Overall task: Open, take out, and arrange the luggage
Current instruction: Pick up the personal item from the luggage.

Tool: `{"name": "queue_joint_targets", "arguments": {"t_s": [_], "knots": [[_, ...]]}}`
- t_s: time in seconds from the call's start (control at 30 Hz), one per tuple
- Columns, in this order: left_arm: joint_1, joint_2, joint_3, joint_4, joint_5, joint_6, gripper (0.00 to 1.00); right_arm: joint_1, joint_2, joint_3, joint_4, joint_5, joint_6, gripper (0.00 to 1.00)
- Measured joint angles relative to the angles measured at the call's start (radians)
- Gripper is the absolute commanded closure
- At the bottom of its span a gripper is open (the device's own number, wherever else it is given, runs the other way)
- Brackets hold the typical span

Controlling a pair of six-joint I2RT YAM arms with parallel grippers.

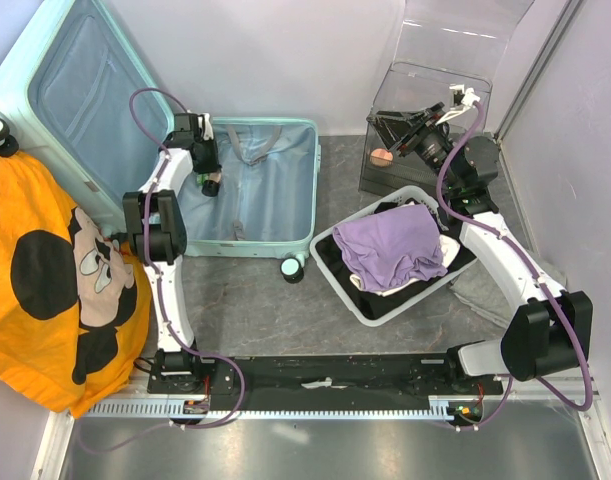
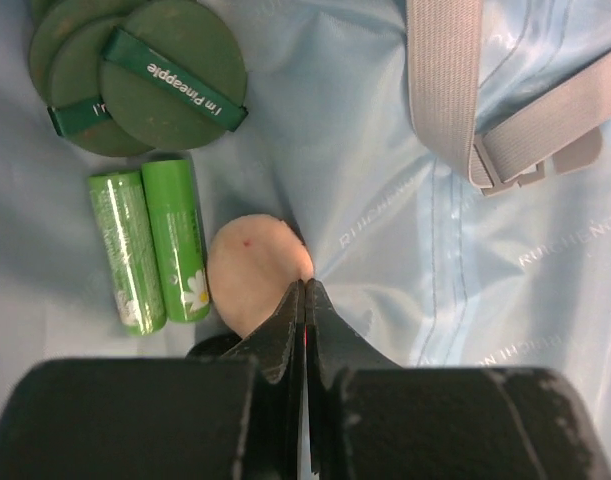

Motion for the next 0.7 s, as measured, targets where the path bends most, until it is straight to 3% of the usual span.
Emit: {"name": "queue_joint_targets", "arguments": {"t_s": [0.43, 0.7], "knots": [[0.011, -0.169, -0.101, 0.078, 0.02, -0.024, 0.99, 0.002, 0.0, 0.003, -0.026, 0.0, -0.015, 0.5], [0.009, -0.321, -0.292, 0.183, 0.234, -0.145, 0.99, 0.019, 0.011, 0.032, -0.041, -0.009, -0.016, 0.49]]}}
